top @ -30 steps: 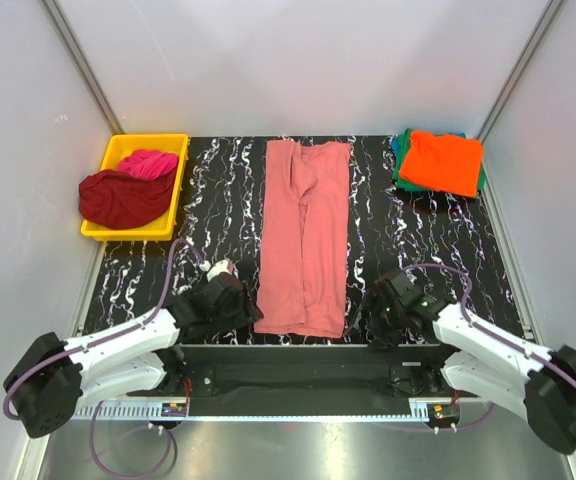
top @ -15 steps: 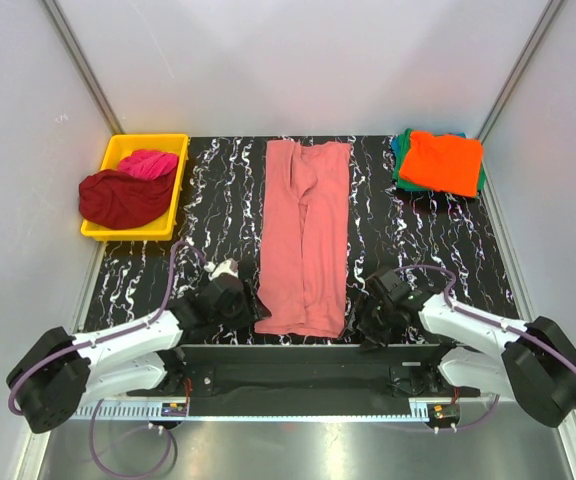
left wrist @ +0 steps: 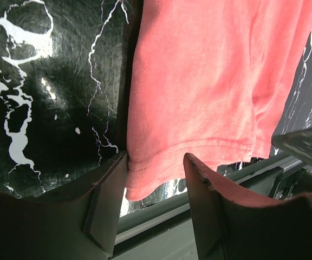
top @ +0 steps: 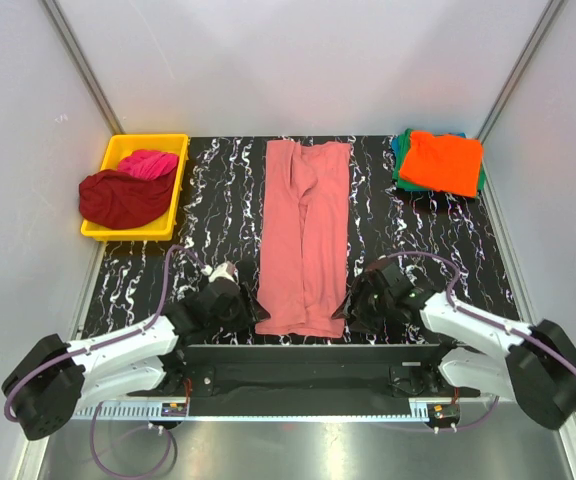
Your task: Fold and stack the t-shirts
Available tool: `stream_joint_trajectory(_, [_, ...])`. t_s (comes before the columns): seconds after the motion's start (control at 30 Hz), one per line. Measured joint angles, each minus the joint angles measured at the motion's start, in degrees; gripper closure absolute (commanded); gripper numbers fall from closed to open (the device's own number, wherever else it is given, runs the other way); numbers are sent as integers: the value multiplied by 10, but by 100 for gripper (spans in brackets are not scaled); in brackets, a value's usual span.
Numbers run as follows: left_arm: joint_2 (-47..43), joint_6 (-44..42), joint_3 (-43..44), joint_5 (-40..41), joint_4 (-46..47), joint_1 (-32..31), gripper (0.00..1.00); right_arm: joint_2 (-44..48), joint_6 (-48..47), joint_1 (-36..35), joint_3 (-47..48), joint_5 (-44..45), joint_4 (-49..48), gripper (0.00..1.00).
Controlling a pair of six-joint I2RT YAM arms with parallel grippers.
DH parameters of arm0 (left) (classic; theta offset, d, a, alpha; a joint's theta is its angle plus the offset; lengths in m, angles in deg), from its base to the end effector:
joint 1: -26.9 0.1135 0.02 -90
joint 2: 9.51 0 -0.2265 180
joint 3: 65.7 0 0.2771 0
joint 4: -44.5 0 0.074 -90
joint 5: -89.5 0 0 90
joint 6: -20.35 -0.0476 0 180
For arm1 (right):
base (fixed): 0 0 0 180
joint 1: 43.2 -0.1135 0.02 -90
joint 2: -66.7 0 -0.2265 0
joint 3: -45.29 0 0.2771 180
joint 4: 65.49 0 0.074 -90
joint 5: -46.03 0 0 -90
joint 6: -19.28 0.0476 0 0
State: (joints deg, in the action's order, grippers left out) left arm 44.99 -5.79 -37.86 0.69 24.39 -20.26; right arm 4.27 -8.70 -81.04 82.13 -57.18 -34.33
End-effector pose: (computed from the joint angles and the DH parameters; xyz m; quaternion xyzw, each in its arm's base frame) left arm 0.1499 -0.1602 0.0850 -0.1388 0.9192 -0.2981 0.2165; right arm 0.1758 0.1503 0.0940 0.1672 0.9376 0.2884 0.0986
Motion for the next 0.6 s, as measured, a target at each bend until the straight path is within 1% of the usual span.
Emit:
stream_joint_trajectory(0.13, [-2,2,-2,-2,0,0,48,-53,-3,0,12,-3,-11,39])
stream_joint_trajectory(0.27, [-6,7,-5,-9,1,-1,48,-76,-9,0,21,0,-25,53])
stream_joint_trajectory(0.3, [-6,8,-6,-10,2,-2,48,-78,-10,0,21,1,-25,60])
stream_joint_trajectory(0.37, [-6,10,-6,-14,2,-7,48,-80,-14,0,21,1,-24,66])
stream_joint_trajectory(0.4, [-6,11,-7,-16,2,-11,48,-80,-16,0,21,1,-24,73])
stream_joint_trajectory(0.43, [-6,13,-7,-17,3,-16,49,-80,-18,0,21,1,-24,76])
stream_joint_trajectory(0.5, [-5,20,-7,-17,2,-31,52,-80,-20,0,21,1,-24,84])
stream_joint_trajectory(0.53, [-5,23,-8,-18,2,-39,61,-80,-21,0,21,1,-25,90])
stream_joint_trajectory(0.6, [-2,32,-10,-17,-3,-55,71,-80,-22,0,21,1,-25,96])
